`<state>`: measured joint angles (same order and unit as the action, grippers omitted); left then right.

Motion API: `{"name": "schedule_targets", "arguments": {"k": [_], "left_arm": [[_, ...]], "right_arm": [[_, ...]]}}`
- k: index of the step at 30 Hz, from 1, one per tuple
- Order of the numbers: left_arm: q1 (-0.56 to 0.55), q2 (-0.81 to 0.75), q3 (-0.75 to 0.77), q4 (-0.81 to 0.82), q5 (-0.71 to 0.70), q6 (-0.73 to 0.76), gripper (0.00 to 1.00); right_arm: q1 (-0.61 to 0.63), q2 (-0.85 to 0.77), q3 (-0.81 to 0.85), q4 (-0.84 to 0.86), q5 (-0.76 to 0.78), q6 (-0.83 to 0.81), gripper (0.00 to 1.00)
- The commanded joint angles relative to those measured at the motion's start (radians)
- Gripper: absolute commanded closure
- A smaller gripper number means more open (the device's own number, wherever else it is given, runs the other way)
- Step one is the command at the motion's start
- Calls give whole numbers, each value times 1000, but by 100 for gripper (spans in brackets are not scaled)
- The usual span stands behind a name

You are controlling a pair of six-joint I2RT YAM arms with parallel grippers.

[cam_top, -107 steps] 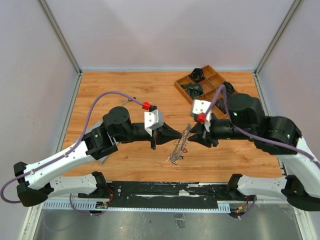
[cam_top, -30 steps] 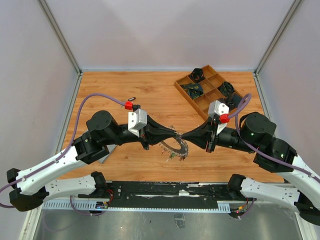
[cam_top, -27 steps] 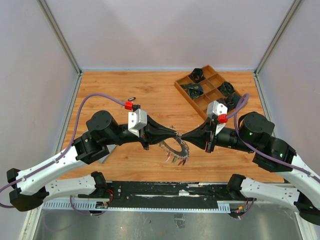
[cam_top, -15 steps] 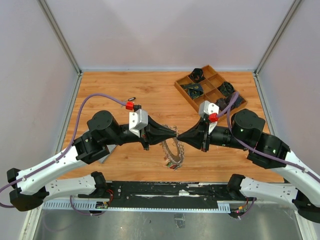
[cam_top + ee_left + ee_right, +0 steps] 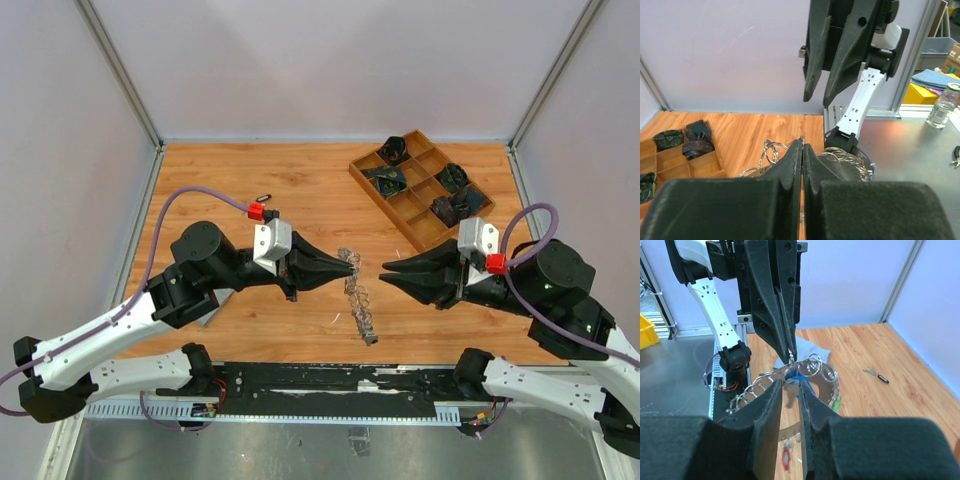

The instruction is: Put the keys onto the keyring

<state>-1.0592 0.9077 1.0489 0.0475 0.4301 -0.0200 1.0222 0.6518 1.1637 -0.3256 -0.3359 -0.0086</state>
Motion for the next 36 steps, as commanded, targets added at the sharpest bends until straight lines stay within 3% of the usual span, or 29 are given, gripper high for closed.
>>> {"name": "schedule_targets", "arguments": {"k": [1, 9, 36], "left_arm": [[-8, -8, 14, 98, 47, -21, 99], [-8, 0, 13, 107, 70, -28, 99], [-8, 10, 11, 96, 103, -26, 99]], "right_arm": [[16, 25, -24, 85, -78, -56, 79], [16, 70, -3, 88, -161, -77, 89], [16, 107, 2, 105, -160, -68, 81]]}}
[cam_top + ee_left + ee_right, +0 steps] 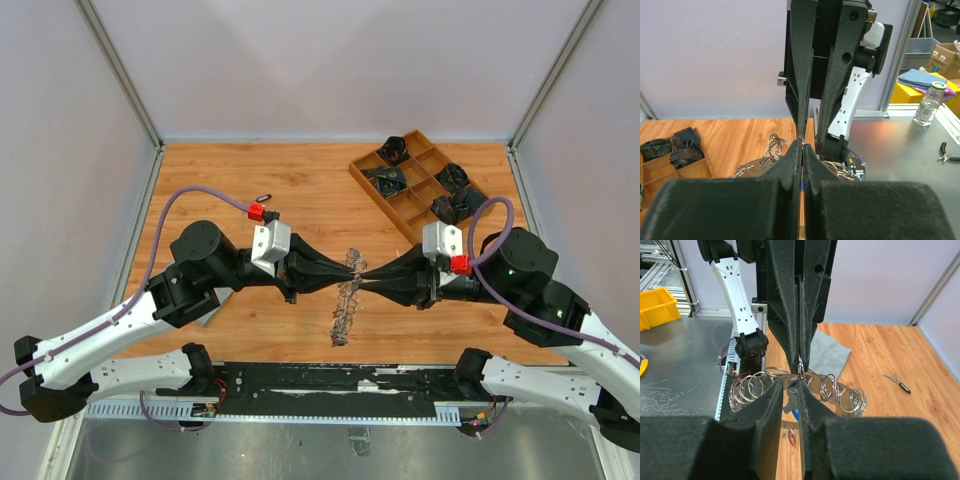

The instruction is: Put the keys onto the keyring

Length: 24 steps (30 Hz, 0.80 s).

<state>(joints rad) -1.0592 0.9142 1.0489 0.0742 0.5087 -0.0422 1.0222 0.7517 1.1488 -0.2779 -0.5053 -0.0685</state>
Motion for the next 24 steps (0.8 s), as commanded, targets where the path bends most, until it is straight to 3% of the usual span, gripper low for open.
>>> {"name": "schedule_targets", "arguments": {"k": [1, 16, 24], "left_arm": [[-8, 3, 11, 69, 24, -5, 99], [-8, 0, 12, 65, 14, -1, 99], [-8, 2, 12, 67, 16, -1, 99]], "right_arm": [[16, 5, 16, 57, 15, -10, 80], [16, -20, 11, 51, 82, -13, 79], [16, 4, 24, 36, 24, -4, 79]]}}
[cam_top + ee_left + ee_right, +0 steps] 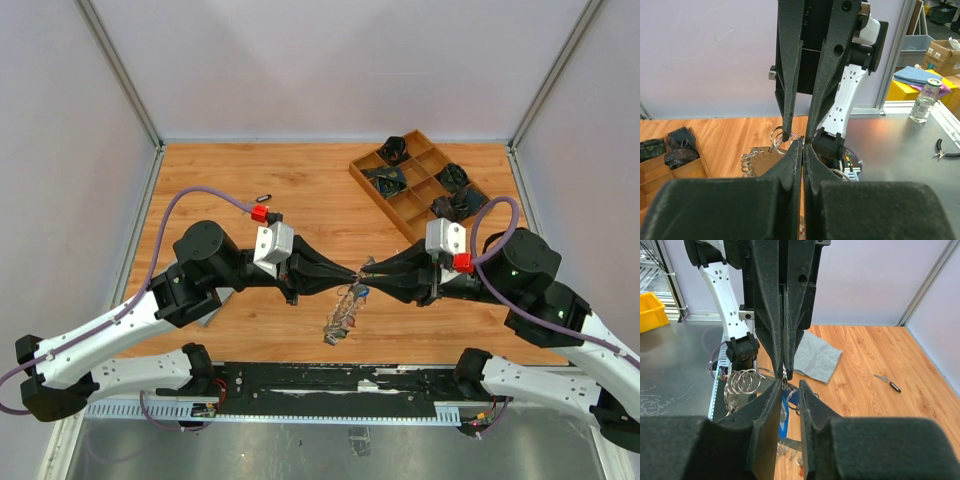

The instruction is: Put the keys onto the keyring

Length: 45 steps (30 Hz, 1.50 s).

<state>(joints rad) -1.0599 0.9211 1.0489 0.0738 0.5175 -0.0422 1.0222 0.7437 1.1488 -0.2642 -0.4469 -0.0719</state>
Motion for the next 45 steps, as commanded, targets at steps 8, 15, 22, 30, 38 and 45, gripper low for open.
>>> {"name": "schedule_targets", "arguments": {"k": [8, 15, 22, 30, 38, 45], "left_arm": [[-7, -7, 12, 64, 4, 1, 100], [-7, 0, 9, 58, -10, 4, 94], [-7, -26, 9, 47, -47, 15, 70], [-7, -69, -6, -3, -184, 28, 66], [-7, -95, -25, -79, -371, 0, 66], [40, -84, -28, -153, -537, -53, 61]], "right_arm": [[16, 33, 49, -7, -62, 1, 98], [16, 65, 152, -151, -17, -20, 99], [16, 158, 310, -481, 104, -60, 100], [16, 296, 479, -743, 240, -92, 100], [16, 464, 550, -945, 444, -61, 100], [13, 541, 520, -1037, 547, -7, 100]]}}
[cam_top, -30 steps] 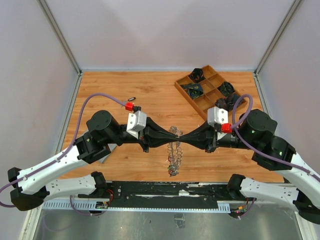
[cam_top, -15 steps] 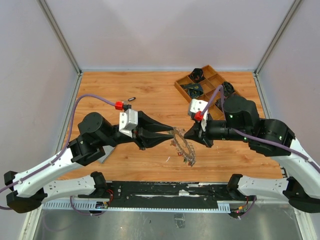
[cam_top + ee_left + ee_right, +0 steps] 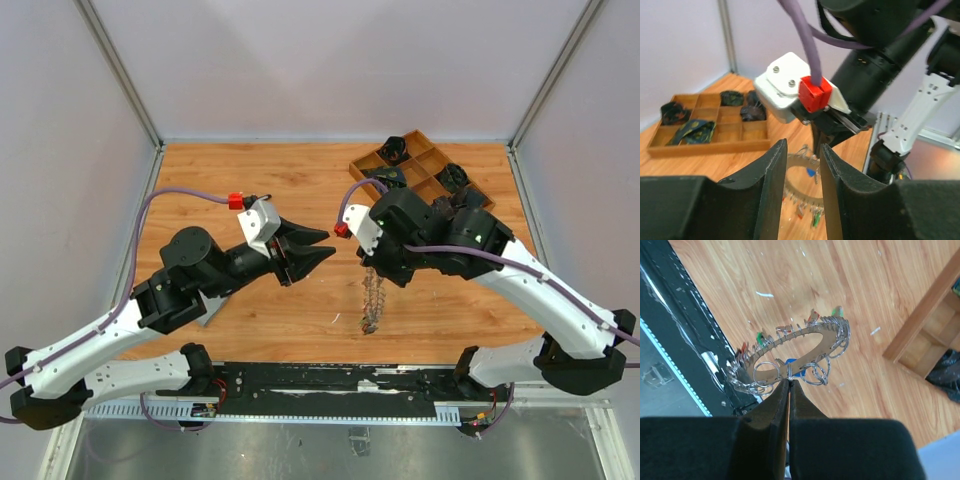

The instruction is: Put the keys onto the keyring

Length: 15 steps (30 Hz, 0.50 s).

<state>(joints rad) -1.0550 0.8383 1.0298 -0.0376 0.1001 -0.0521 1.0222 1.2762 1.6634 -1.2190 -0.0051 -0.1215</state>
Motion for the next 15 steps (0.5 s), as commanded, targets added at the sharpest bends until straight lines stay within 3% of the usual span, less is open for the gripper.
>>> {"name": "schedule_targets", "arguments": {"k": [1, 5, 15], "left_arm": [[65, 0, -11, -49, -116, -61, 61], [173, -25, -34, -66, -125, -105, 59], [189, -111, -5, -199, -401, -83, 54]], "right_arm": [[10, 18, 2, -90, 113, 48, 100], [-5, 45, -7, -60, 118, 50, 100], [-79, 257, 140, 307, 2, -17, 100]]}}
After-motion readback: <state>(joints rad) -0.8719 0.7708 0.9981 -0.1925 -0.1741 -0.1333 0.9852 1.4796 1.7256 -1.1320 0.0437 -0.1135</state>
